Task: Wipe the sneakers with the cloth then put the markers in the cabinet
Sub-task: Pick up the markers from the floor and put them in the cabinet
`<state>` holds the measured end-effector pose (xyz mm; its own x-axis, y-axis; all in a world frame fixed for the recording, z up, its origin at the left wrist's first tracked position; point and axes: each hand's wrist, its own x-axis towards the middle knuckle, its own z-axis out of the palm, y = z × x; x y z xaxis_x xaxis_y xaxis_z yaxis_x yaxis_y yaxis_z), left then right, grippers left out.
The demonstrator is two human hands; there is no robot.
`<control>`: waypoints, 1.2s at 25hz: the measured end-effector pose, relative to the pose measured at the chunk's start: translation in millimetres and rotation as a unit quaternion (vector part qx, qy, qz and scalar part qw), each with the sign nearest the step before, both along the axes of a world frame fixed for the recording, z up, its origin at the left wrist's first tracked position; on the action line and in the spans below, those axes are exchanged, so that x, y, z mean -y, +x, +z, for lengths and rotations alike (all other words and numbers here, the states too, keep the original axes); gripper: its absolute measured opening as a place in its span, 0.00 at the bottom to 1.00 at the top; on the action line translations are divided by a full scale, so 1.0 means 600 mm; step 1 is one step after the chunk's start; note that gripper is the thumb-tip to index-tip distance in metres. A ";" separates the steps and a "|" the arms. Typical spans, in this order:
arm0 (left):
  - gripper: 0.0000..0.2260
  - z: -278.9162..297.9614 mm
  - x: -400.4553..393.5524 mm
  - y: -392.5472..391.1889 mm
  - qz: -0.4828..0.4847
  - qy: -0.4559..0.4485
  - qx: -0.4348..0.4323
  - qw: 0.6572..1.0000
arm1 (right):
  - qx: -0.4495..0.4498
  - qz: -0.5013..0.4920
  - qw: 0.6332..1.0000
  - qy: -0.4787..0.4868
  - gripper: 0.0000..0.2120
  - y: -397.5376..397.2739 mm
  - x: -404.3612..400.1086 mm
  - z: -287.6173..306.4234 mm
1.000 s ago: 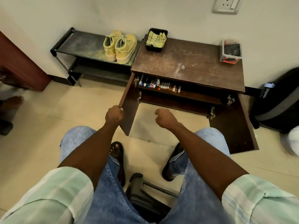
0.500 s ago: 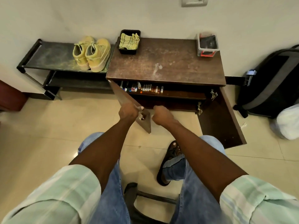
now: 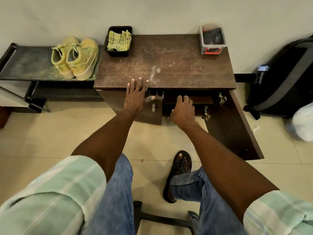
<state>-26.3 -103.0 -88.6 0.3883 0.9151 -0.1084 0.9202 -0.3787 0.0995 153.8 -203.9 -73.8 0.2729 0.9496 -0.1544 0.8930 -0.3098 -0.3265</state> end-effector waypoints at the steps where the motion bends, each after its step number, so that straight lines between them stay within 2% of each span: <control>1: 0.36 -0.004 0.000 0.003 -0.002 -0.001 -0.002 1.000 | -0.005 0.000 1.000 -0.001 0.32 0.003 -0.002 -0.001; 10: 0.35 0.026 0.039 0.045 0.025 0.005 -0.053 0.998 | -0.024 -0.011 0.999 -0.022 0.26 0.041 0.028 0.033; 13: 0.34 0.026 0.121 0.112 -0.011 0.030 -0.005 0.999 | -0.025 -0.032 0.999 -0.011 0.22 0.076 0.056 0.056; 16: 0.34 0.020 0.204 0.193 -0.065 -0.010 0.030 0.997 | -0.009 -0.106 0.994 0.000 0.21 0.142 0.100 0.066; 18: 0.34 0.018 0.245 0.235 -0.090 -0.046 0.038 0.994 | 0.013 -0.192 0.981 0.008 0.22 0.194 0.137 0.069; 20: 0.33 0.020 0.278 0.264 -0.116 -0.073 0.040 0.990 | 0.015 -0.276 0.960 -0.032 0.24 0.247 0.180 0.069; 22: 0.33 0.027 0.307 0.283 -0.140 -0.085 0.039 0.986 | -0.020 -0.313 0.943 -0.107 0.21 0.292 0.225 0.064; 25: 0.32 0.042 0.333 0.285 -0.160 -0.093 0.034 0.982 | -0.092 -0.249 0.945 -0.189 0.18 0.305 0.269 0.070; 30: 0.30 0.060 0.349 0.242 -0.142 -0.105 0.027 0.984 | -0.065 -0.105 0.962 -0.245 0.17 0.255 0.268 0.096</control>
